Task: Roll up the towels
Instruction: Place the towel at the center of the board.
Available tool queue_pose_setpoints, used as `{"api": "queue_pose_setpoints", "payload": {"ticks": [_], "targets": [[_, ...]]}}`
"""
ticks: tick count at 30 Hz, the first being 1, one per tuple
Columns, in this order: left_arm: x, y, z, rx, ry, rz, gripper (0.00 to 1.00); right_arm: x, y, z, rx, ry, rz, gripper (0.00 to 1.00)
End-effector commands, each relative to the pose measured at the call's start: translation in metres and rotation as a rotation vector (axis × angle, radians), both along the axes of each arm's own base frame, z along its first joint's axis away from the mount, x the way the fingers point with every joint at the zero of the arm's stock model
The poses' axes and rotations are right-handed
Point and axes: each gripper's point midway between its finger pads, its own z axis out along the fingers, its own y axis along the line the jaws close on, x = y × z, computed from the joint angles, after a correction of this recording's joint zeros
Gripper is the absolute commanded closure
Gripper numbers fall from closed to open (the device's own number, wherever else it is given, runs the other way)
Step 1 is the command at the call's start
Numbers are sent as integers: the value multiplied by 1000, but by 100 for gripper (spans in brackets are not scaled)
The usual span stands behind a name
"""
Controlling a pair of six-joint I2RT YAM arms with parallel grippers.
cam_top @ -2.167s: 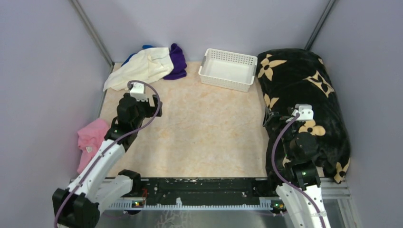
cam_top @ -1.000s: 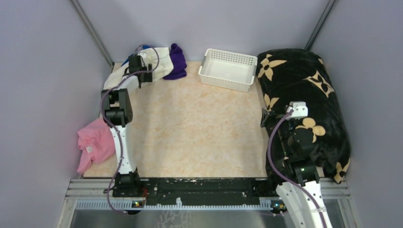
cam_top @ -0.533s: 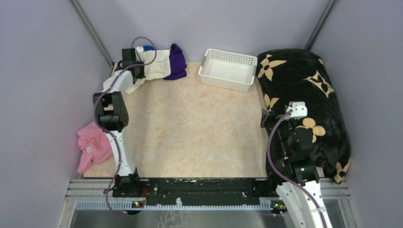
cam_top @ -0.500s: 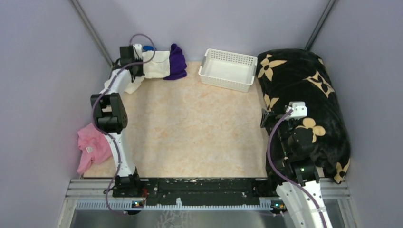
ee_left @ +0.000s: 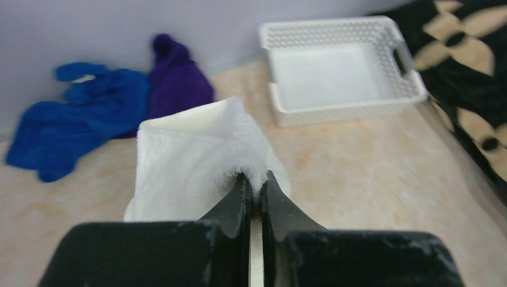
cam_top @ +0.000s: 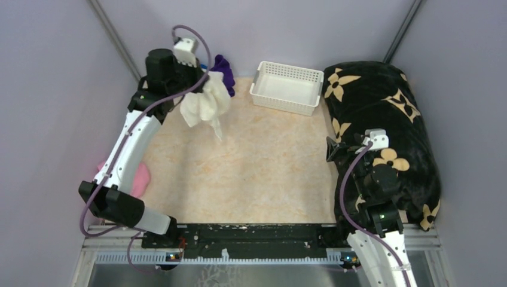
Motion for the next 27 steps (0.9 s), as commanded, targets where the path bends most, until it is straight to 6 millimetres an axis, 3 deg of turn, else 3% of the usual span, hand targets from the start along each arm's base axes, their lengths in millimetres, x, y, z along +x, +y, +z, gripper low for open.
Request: {"api": "queue_pose_setpoints", "payload": {"ticks": [1, 4, 6, 9, 12, 17, 22, 27], "targets": [[-58, -78, -27, -43, 117, -237, 93, -4, 16, 46, 51, -97, 87, 8], [-93, -122, -30, -72, 140, -376, 88, 1, 25, 46, 64, -60, 132, 10], [-110, -139, -37, -60, 155, -427, 82, 4, 35, 45, 70, -34, 179, 11], [-124, -138, -57, -44, 193, -433, 70, 9, 47, 41, 82, 18, 240, 12], [-139, -130, -78, -47, 223, -431, 52, 15, 60, 29, 96, 91, 301, 13], [-166, -122, -118, -67, 296, -450, 42, 24, 79, 1, 160, 221, 374, 14], [-177, -129, -159, -108, 384, -484, 36, 29, 87, -38, 235, 408, 376, 16], [-153, -146, -178, -82, 395, -503, 33, 30, 87, -83, 258, 573, 342, 19]]}}
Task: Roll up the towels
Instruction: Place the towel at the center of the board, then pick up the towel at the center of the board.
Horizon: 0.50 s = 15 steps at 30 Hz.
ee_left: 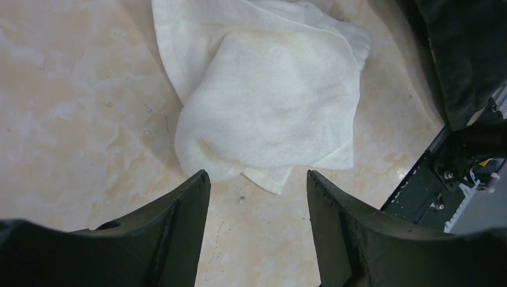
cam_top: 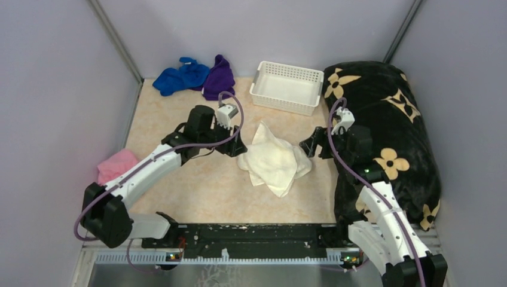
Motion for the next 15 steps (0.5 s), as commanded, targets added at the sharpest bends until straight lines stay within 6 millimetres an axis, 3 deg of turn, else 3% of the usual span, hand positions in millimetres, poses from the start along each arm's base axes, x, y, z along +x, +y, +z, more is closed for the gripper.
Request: {"api": "queue_pose_setpoints", "payload": {"ticks": [1, 5, 8, 15], "targets": [[32, -24, 3, -24, -57, -45, 33, -2, 4, -15, 41, 84, -5, 19], [70, -40, -10, 73, -105, -113, 32, -2, 9, -20, 54, 93, 17, 19], [94, -45, -33, 149, -123, -210, 32, -3, 10, -20, 50, 80, 27, 19], [134, -41, -55, 80, -157, -387, 32, -10, 15, -18, 47, 65, 83, 19]]}}
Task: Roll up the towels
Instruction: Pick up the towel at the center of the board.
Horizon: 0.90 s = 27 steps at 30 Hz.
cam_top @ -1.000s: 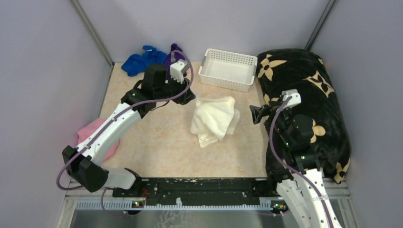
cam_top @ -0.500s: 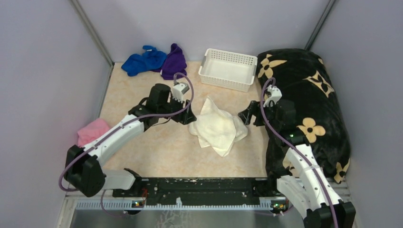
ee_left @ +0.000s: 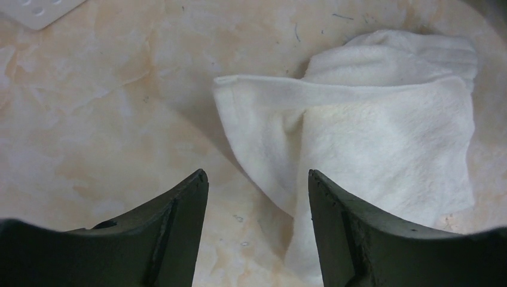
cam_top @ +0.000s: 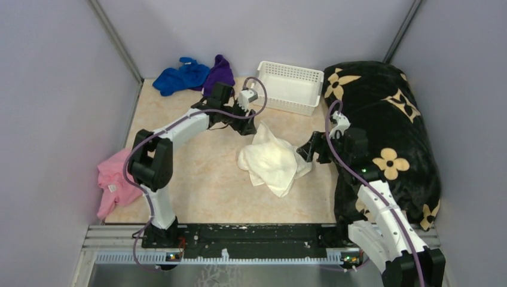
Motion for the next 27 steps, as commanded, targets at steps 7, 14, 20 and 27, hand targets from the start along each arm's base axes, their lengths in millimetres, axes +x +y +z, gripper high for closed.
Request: {"api": "queue_pose_setpoints", "payload": {"ticks": [7, 14, 20, 27], "targets": [[21, -7, -30, -94, -34, -351, 32, -2, 11, 21, 36, -97, 81, 19], [30, -24, -52, -161, -12, -419, 34, 0, 15, 23, 49, -110, 103, 19], [39, -39, -59, -225, 5, -465, 36, 2, 18, 20, 54, -104, 113, 19], [36, -52, -53, -316, 24, -529, 49, 4, 20, 15, 56, -88, 124, 19]]}}
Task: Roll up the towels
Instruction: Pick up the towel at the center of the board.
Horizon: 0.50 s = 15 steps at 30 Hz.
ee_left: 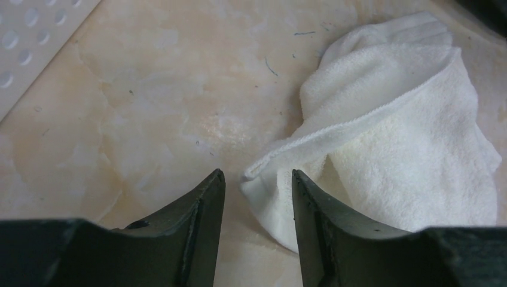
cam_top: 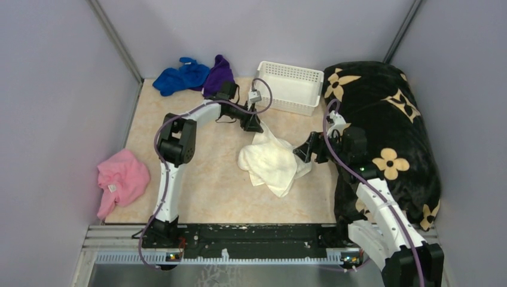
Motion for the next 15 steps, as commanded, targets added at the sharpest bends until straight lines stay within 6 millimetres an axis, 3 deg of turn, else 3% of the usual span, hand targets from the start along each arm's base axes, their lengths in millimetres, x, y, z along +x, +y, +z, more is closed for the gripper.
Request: {"api": "queue_pose_setpoints", "payload": {"ticks": [1, 5, 11, 15], "targets": [[-7, -16, 18, -105, -9, -92, 52, 7, 5, 11, 14, -68, 32, 19], [-9, -18, 17, -125, 6, -108, 66, 8, 6, 11, 12, -68, 36, 19], [-12, -17, 28, -127, -6, -107, 100, 6, 7, 12, 15, -65, 43, 19], [-6, -5, 56, -84, -65, -31, 100, 3, 8, 12, 7, -61, 42, 19]]}}
